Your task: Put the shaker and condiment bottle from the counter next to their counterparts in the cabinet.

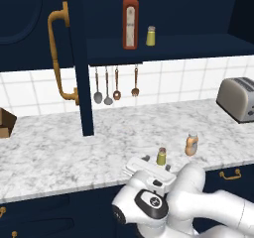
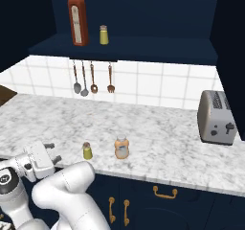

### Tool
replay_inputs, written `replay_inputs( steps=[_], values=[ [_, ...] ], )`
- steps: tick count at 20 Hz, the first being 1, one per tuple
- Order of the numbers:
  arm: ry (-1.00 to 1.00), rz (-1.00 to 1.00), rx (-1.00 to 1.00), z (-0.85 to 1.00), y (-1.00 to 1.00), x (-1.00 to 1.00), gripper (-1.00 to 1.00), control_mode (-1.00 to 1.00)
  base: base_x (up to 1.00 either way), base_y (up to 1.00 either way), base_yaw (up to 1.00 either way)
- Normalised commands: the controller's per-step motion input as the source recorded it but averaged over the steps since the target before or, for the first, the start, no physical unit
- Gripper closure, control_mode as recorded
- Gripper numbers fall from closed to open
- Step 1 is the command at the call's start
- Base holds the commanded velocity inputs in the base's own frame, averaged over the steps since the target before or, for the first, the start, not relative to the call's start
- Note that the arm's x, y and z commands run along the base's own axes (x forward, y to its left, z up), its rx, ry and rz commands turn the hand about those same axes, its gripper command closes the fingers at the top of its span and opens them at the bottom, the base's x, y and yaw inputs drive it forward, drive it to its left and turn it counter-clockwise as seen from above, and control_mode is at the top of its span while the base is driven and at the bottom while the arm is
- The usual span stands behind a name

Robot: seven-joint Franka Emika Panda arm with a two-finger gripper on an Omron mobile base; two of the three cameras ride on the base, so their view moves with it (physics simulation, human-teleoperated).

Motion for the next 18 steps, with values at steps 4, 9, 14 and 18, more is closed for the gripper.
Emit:
replay_inputs(
  steps=[4,9,14,18],
  values=[
    [-0.06,-0.08,0.10,0.00,-0.28,0.00,-1.00,-1.00,0.00,0.00,0.00],
    [0.00,-0.07,0.17,0.00,-0.36,0.00,-1.00,-1.00,0.00,0.00,0.00],
    [0.00,-0.08,0.10,0.00,-0.33,0.00,-1.00,-1.00,0.00,0.00,0.00],
    [0.00,-0.06,0.11,0.00,-0.44,0.04,-1.00,-1.00,0.00,0.00,0.00]
  ],
)
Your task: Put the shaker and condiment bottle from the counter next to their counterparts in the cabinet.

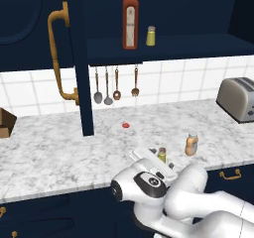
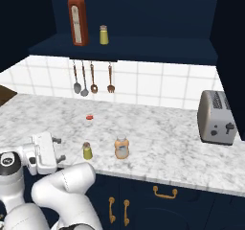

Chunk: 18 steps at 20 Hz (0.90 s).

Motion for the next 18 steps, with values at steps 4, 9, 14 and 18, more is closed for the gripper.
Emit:
replay_inputs(
  steps=[4,9,14,18],
  values=[
    [0.00,-0.05,0.07,-0.01,-0.38,0.14,-1.00,-1.00,0.00,0.00,0.00],
    [0.00,-0.03,0.02,-0.12,-0.37,0.20,-1.00,-1.00,0.00,0.00,0.00],
    [0.03,-0.01,0.00,-0.25,-0.33,0.29,-1.00,-1.00,0.00,0.00,0.00],
    [0.05,0.00,0.00,-0.31,-0.35,0.29,-1.00,-1.00,0.00,0.00,0.00]
  ],
)
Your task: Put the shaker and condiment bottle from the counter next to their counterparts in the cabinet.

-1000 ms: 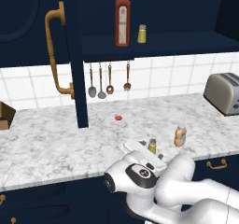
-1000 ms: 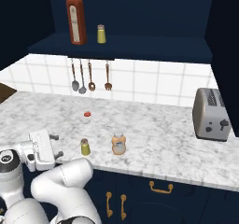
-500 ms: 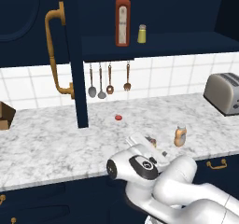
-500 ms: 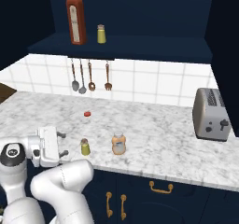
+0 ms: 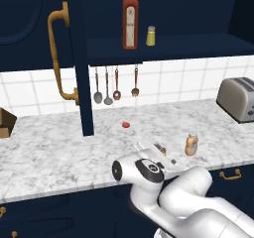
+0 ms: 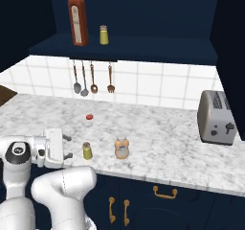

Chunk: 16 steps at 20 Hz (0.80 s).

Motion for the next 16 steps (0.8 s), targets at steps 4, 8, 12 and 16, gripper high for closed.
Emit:
replay_inputs(
  steps=[4,8,12,16],
  values=[
    [0.04,0.00,0.00,-0.38,-0.37,0.27,-1.00,-1.00,0.00,0.00,0.00],
    [0.05,0.00,0.00,-0.40,-0.42,0.28,-1.00,-1.00,0.00,0.00,0.00],
    [0.09,0.00,0.00,-0.49,-0.34,0.34,-1.00,-1.00,0.00,0.00,0.00],
    [0.05,0.00,0.00,-0.65,-0.30,0.27,-1.00,-1.00,0.00,0.00,0.00]
  ],
)
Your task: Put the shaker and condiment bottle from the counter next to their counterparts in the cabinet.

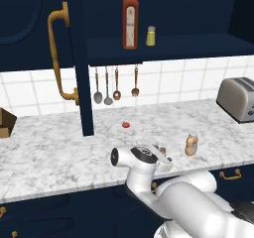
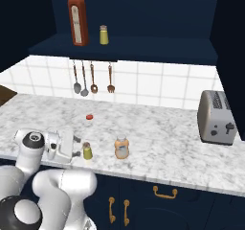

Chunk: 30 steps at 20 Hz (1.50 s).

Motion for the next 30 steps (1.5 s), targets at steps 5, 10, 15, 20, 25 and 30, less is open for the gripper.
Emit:
replay_inputs(
  steps=[5,10,15,20,25,30],
  values=[
    [0.02,0.00,0.00,-0.54,-0.28,0.25,-1.00,-1.00,0.00,0.00,0.00],
    [0.03,0.00,0.00,-0.50,-0.17,0.32,-1.00,-1.00,0.00,0.00,0.00],
    [0.05,0.00,0.00,-0.43,-0.13,0.37,-1.00,-1.00,0.00,0.00,0.00],
    [0.03,0.00,0.01,-0.14,-0.28,0.14,1.00,-1.00,0.00,0.00,0.00],
    [0.00,0.17,0.08,0.16,-0.07,0.00,1.00,-1.00,0.00,0.00,0.00],
    [0.15,0.56,0.16,0.78,-0.02,0.00,1.00,-1.00,0.00,0.00,0.00]
  ],
)
